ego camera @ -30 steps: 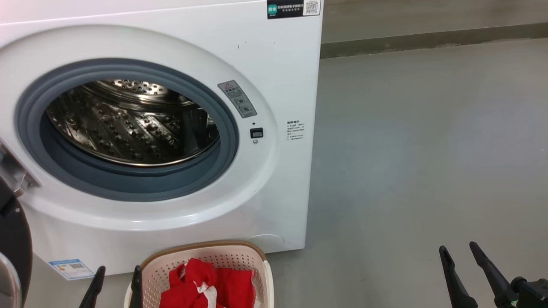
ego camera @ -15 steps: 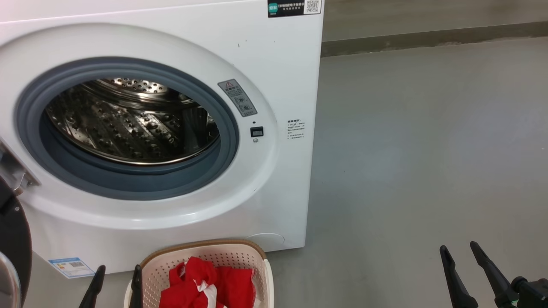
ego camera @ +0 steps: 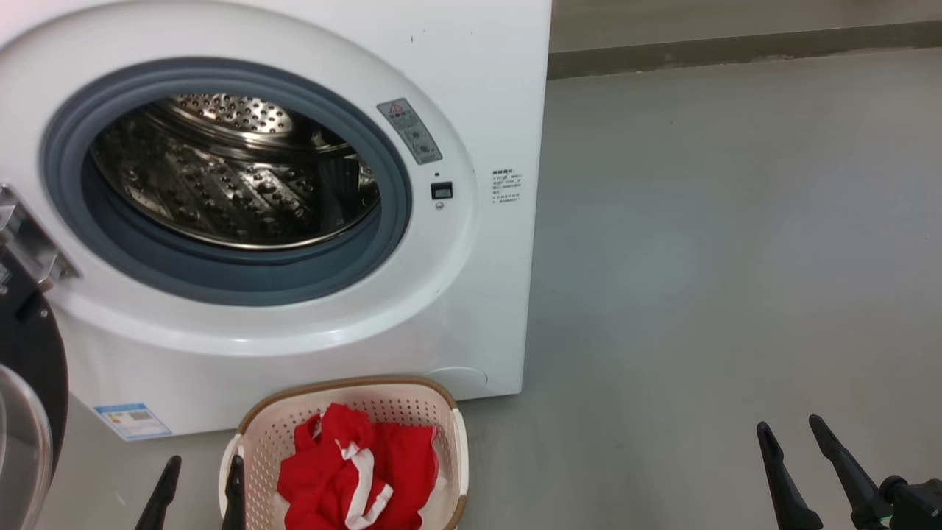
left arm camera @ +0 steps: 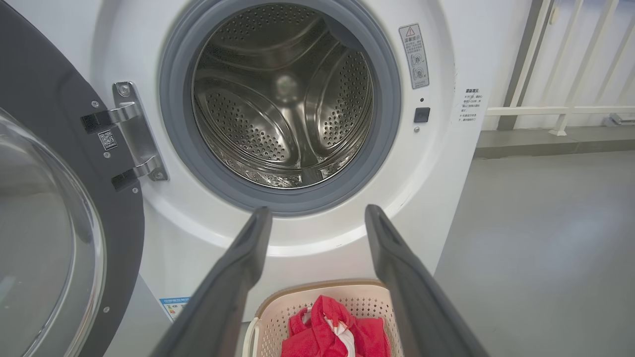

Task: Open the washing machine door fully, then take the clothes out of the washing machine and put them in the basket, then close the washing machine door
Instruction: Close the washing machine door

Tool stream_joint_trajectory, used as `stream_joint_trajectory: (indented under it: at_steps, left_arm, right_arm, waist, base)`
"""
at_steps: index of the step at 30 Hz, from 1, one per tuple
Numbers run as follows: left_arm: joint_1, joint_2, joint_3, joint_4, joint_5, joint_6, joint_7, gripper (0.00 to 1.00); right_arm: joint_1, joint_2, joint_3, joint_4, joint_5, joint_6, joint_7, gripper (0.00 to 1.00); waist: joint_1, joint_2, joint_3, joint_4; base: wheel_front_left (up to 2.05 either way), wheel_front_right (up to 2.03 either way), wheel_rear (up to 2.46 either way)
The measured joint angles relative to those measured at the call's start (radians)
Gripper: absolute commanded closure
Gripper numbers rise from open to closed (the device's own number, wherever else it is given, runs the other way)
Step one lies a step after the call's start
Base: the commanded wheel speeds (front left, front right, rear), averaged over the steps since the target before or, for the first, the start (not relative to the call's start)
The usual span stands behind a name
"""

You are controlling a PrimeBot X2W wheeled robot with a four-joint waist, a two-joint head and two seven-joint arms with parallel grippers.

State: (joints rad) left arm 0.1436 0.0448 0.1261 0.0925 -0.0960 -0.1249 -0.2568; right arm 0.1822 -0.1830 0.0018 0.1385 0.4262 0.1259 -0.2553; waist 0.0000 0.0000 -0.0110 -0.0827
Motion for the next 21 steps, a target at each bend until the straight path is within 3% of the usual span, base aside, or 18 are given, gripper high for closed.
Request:
stream_joint_trajectory:
  at_steps: [9, 21]
  left_arm:
    - [0.0, 0.0, 0.006, 0.0, 0.006, 0.0, 0.0, 0.0]
    - [-0.007, 0.0, 0.004, 0.001, 0.015, 0.0, 0.0, 0.0]
  right_arm:
    - [0.0, 0.001, 0.0, 0.0, 0.0, 0.0, 0.0, 0.0]
    - [0.0, 0.001, 0.0, -0.001, 0.0, 0.0, 0.0, 0.0]
  waist:
    - [0.0, 0.0, 0.007, 0.012]
    - [0.0, 0.0, 0.015, 0.024]
  base:
    - [-0.9, 0.86, 0.04]
    - [-0.05, 0.05, 0.0]
